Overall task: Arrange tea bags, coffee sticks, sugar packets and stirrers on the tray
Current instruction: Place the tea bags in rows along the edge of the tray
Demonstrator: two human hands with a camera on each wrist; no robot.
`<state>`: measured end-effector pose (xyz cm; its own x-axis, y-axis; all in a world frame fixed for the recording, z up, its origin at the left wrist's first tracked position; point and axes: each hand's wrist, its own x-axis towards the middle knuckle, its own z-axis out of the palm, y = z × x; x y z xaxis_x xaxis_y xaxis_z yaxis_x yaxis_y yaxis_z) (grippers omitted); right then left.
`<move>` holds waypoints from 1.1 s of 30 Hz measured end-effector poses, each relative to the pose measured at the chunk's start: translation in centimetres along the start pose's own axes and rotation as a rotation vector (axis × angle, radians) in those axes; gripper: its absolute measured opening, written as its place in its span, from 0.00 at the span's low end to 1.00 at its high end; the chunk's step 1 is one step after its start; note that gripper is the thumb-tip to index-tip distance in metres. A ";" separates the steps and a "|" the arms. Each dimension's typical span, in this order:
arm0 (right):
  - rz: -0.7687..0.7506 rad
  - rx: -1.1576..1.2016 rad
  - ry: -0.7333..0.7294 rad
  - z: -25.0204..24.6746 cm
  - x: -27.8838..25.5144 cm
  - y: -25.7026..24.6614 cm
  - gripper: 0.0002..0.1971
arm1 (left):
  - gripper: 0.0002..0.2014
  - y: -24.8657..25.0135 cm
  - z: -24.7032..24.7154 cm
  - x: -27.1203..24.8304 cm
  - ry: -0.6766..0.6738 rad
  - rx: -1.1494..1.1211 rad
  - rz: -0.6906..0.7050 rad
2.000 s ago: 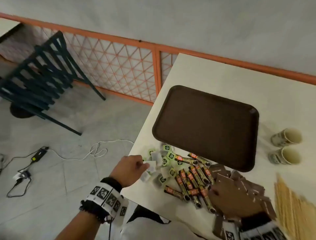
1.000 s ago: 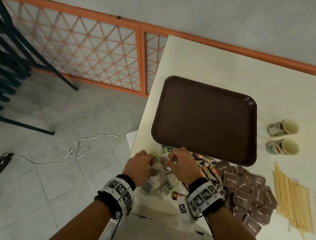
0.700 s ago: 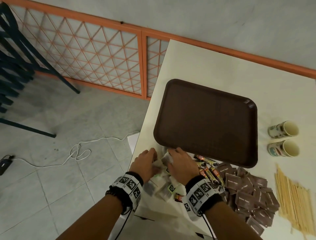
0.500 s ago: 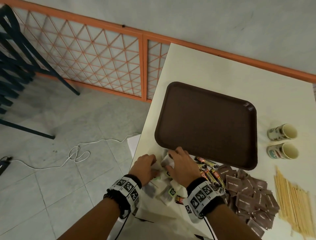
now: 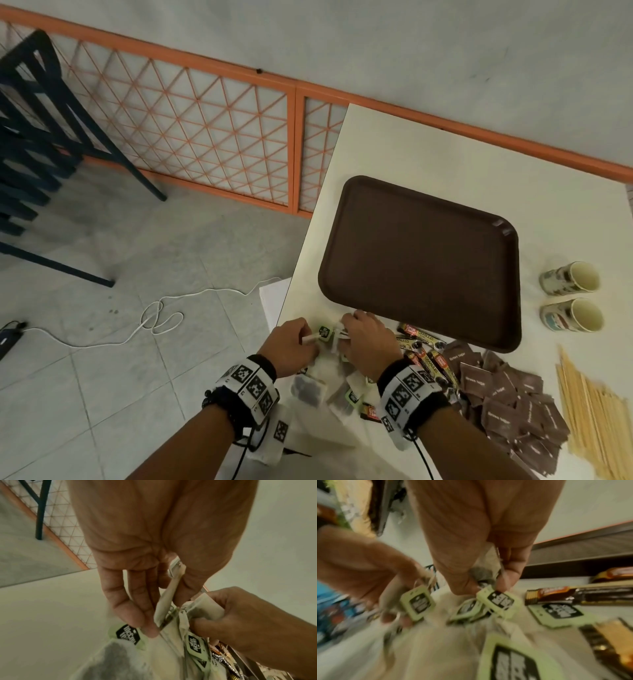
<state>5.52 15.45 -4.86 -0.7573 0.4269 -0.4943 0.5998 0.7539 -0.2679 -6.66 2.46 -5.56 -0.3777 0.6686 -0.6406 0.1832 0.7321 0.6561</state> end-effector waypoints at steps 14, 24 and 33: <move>0.133 0.609 0.138 -4.5 -3.5 5.0 0.03 | 0.22 2.6 -0.8 -0.9 -0.178 -0.617 -0.070; -0.087 0.363 0.246 -8.0 -4.4 -2.3 0.11 | 0.33 6.6 -0.3 -0.7 -0.535 -1.268 -0.139; -0.082 0.598 0.305 -10.4 -7.4 -1.8 0.13 | 0.12 6.3 -1.3 -1.3 -0.583 -1.494 -0.134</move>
<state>7.32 16.18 7.87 -0.7928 0.5682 -0.2203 0.5103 0.4213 -0.7497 -6.25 6.03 -0.11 0.1265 0.8251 -0.5506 -0.9589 0.2438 0.1450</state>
